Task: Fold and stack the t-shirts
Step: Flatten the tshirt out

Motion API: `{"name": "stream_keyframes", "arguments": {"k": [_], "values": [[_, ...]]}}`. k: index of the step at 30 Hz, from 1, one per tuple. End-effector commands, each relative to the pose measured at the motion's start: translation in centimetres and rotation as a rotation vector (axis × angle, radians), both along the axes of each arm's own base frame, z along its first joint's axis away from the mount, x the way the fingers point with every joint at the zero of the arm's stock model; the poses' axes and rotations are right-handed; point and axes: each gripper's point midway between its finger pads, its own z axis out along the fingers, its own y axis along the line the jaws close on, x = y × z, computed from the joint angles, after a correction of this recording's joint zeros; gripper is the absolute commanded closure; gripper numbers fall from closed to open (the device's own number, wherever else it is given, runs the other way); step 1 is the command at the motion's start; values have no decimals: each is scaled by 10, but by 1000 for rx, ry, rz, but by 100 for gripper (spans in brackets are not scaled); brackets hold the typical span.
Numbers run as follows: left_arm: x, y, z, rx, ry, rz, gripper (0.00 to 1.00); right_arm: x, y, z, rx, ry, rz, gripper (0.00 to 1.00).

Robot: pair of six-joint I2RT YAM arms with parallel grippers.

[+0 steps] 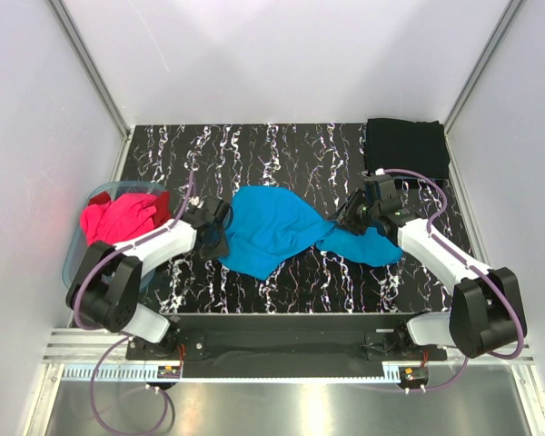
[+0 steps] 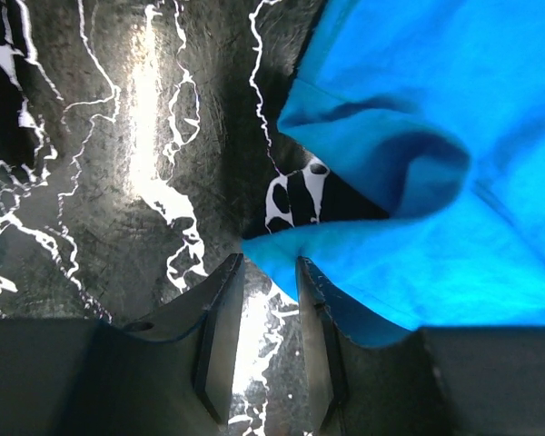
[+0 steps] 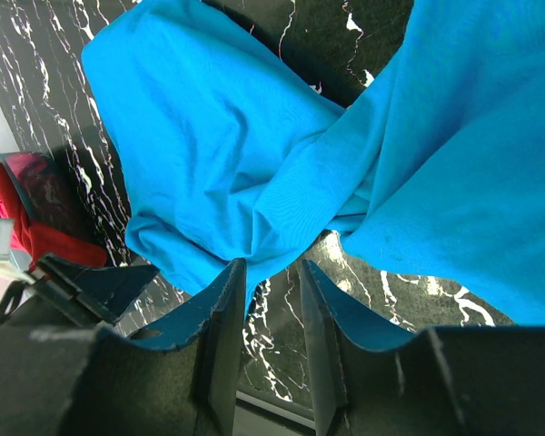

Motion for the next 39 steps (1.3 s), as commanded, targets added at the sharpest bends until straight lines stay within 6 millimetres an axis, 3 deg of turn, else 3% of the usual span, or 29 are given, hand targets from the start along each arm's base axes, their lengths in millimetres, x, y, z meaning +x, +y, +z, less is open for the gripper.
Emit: {"name": "stream_keyframes", "arguments": {"k": [1,7,13,16,18,19,21,22,24,25,27,28,30,31,32,34,35,39], "values": [[5,3,-11,15,-8,14,66,5,-1,7,-18,-40,-2,62],[3,6,-26,42,16,17,68,6,-3,5,-25,-38,-10,62],[4,4,-22,31,7,-3,94,11,-8,5,-54,-33,-45,62],[10,-4,4,-8,-33,-33,100,18,-27,6,-124,-18,-139,62],[21,-15,37,-68,-116,-71,100,19,-47,2,-178,33,-233,62],[22,-16,47,-81,-138,-84,100,30,-57,11,-201,13,-289,62],[26,-23,70,-118,-189,-122,100,40,-78,9,-219,44,-383,62],[25,-24,74,-125,-194,-134,100,49,-83,16,-212,37,-408,62],[23,-27,80,-144,-202,-156,100,63,-94,8,-220,71,-457,63],[22,-29,83,-153,-208,-162,100,73,-98,14,-224,56,-477,63],[20,-32,86,-174,-207,-180,100,84,-100,-4,-258,104,-485,64],[20,-31,91,-177,-224,-183,100,96,-101,1,-266,95,-496,64],[17,-35,96,-200,-232,-211,100,100,-103,-28,-318,193,-496,64],[17,-37,100,-206,-242,-218,100,113,-102,-22,-327,184,-500,64],[17,-38,105,-217,-253,-227,100,110,-105,-44,-372,260,-490,65],[18,-39,111,-224,-268,-237,100,126,-106,-45,-402,260,-489,66],[17,-41,113,-233,-269,-242,100,125,-109,-62,-436,309,-487,67],[19,-43,110,-242,-261,-245,100,144,-118,-64,-490,308,-529,68]]}}
